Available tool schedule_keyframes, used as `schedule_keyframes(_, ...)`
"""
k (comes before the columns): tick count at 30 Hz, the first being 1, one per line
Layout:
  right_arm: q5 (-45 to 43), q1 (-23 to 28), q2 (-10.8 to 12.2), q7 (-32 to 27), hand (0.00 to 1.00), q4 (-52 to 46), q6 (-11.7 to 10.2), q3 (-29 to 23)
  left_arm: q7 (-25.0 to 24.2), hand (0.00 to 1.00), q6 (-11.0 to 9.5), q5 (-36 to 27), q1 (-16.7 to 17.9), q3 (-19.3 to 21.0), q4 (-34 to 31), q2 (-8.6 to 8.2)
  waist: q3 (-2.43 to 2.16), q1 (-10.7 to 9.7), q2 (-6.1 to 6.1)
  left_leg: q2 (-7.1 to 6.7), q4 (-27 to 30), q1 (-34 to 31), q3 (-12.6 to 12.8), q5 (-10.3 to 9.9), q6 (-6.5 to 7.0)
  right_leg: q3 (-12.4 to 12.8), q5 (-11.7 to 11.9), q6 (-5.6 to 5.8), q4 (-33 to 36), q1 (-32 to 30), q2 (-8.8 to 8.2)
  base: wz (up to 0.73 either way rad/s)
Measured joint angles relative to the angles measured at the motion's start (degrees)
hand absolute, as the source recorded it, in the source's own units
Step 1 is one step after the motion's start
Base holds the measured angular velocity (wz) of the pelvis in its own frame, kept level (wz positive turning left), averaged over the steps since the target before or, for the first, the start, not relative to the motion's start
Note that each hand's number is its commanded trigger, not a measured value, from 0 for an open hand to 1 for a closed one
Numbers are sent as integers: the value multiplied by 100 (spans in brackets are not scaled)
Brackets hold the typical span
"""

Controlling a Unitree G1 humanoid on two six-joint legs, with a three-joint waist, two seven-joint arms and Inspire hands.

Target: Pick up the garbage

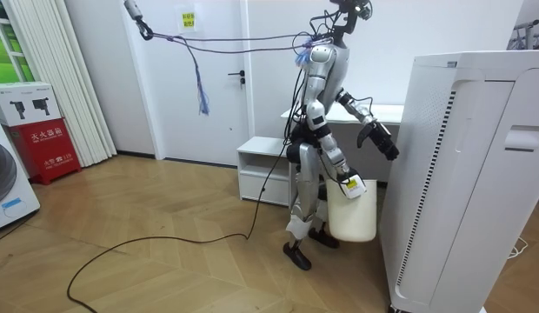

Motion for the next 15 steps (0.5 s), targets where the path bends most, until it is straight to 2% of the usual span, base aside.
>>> schedule_keyframes(4,-4,42,-8,-1,100,-4,0,-27,8,0,1,3,3,2,35,1,-1,1,1,0,2,1,3,0,0,5,-1,2,-10,-4,-1,0)
schedule_keyframes(7,-6,124,-7,5,100,0,0,-68,17,0,1,16,169,96,10,-7,-14,-4,-5,-4,-55,101,5,2,-3,5,-3,7,-89,93,39,0)
schedule_keyframes(8,-15,247,-15,16,100,27,-36,-88,50,0,-1,75,328,143,33,-15,-39,-2,-30,-12,-135,252,26,3,-3,35,-5,19,-153,219,42,-4)
schedule_keyframes(9,-21,377,-19,49,100,113,-84,-100,60,0,-1,89,476,167,154,-36,-89,13,-58,-13,-220,417,59,3,-3,50,1,29,-244,374,46,-5)
schedule_keyframes(11,-10,567,-22,87,100,239,-103,-115,103,0,2,84,614,175,468,-108,-125,-3,-83,-5,-298,652,167,2,-2,37,-2,46,-361,646,48,2)
schedule_keyframes(12,-5,698,-22,105,100,277,-103,-122,147,0,3,75,750,233,614,-175,-141,-3,-120,2,-397,806,220,2,-2,37,-6,52,-405,782,42,0)
schedule_keyframes(15,30,907,-3,133,100,405,-109,-135,313,0,-3,67,993,255,1155,-268,-142,-47,-240,20,-576,1159,329,1,-4,65,-20,57,-579,1086,44,-6)
